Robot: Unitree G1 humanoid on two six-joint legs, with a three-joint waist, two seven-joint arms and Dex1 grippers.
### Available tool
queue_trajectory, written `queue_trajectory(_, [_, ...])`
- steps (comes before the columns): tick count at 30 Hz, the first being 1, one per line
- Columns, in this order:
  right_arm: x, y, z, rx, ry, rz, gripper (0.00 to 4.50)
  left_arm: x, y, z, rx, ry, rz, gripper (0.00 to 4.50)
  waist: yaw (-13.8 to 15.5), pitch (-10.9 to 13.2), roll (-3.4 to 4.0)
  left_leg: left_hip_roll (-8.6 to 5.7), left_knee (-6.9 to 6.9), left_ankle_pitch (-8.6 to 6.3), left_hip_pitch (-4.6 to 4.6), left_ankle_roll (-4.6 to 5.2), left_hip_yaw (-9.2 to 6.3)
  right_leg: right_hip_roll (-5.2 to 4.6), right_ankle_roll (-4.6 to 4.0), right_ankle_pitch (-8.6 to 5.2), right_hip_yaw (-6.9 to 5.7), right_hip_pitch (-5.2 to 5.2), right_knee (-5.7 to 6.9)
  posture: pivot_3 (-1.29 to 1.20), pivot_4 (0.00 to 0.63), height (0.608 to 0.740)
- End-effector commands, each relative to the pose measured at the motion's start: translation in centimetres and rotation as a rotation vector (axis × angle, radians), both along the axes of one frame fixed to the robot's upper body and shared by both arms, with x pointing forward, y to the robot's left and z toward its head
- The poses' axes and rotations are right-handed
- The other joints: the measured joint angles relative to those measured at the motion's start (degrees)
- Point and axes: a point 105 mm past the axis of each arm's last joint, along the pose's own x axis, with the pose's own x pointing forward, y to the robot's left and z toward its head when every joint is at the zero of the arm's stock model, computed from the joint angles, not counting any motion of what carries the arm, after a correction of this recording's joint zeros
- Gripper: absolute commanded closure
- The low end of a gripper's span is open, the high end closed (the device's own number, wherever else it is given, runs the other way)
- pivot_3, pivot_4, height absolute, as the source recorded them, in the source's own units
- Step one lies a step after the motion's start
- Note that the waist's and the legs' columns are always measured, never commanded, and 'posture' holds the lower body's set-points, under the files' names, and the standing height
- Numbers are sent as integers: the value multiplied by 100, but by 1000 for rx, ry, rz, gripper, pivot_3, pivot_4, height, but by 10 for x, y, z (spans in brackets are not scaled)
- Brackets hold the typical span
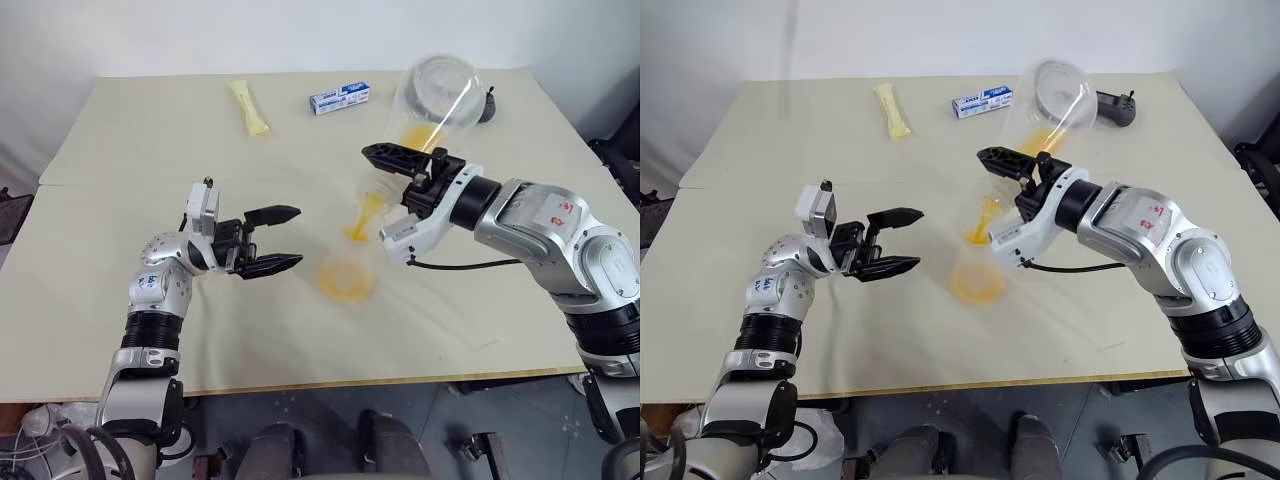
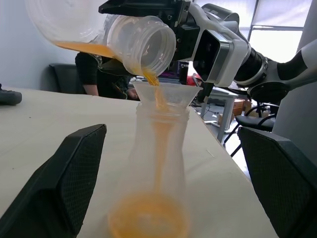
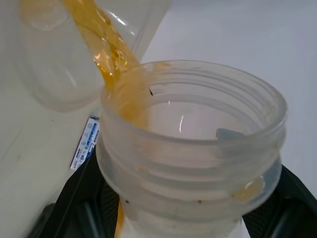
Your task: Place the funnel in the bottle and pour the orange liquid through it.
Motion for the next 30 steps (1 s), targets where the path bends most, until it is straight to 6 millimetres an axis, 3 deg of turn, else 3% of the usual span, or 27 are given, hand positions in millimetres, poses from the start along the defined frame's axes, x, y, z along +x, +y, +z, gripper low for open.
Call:
queue_trajectory(1, [-6,-2,17,4,-78,15,1858,0,-1,13,-14,-53,-11,0,0,0,0,0,0,0,0,0,0,0,0,0,0,0,0,0,150,740])
queue_trajectory(30, [-3,0,19,-33,-124,50,1858,3,-3,13,-13,-54,-12,0,-3,0,0,0,1,0,0,0,0,0,0,0,0,-1,5,0,150,740])
